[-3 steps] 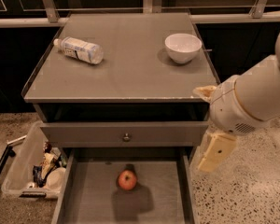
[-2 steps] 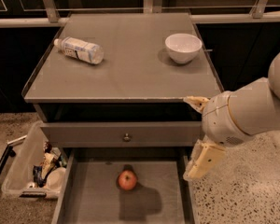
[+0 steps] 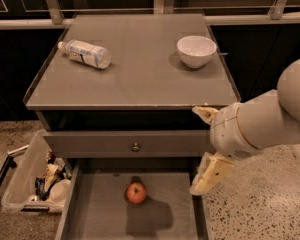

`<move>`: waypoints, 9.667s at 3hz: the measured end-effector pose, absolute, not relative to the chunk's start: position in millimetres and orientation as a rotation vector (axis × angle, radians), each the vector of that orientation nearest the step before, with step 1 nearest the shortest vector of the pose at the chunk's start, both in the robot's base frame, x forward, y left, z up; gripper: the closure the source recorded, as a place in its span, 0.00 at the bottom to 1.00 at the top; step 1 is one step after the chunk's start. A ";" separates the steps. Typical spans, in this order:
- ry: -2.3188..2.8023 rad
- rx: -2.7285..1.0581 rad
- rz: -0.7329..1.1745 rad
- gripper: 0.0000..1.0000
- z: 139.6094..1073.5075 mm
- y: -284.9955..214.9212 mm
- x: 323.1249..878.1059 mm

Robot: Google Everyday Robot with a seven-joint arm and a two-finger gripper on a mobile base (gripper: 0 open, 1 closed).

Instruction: Pick apple from middle drawer and place on counter

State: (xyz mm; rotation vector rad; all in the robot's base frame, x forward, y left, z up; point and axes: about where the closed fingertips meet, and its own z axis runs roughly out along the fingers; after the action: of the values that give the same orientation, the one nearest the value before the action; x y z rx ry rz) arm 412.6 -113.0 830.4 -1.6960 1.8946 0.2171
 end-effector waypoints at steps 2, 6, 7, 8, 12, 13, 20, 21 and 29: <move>1.863 -1.614 0.307 0.00 771.5 -103.7 434.2; 1.728 -1.486 0.387 0.00 698.4 -96.1 455.6; 1.722 -1.480 0.405 0.00 695.1 -93.2 453.9; 1.712 -1.474 0.422 0.00 670.2 -82.9 450.1; 1.750 -1.528 0.447 0.00 522.8 -32.1 464.5; 1.786 -1.523 0.486 0.00 491.4 -22.2 468.8; 1.773 -1.418 0.609 0.00 393.9 33.6 506.0; 1.801 -1.386 0.651 0.00 386.5 34.3 507.6; 1.750 -1.373 0.736 1.00 523.2 -44.7 451.6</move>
Offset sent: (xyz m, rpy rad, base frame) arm 0.0380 0.0096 -0.0943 0.1864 -0.0116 -0.0229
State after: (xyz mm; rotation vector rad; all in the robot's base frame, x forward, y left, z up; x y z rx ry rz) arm 451.6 -44.7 523.2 -1.3732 1.7495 0.7361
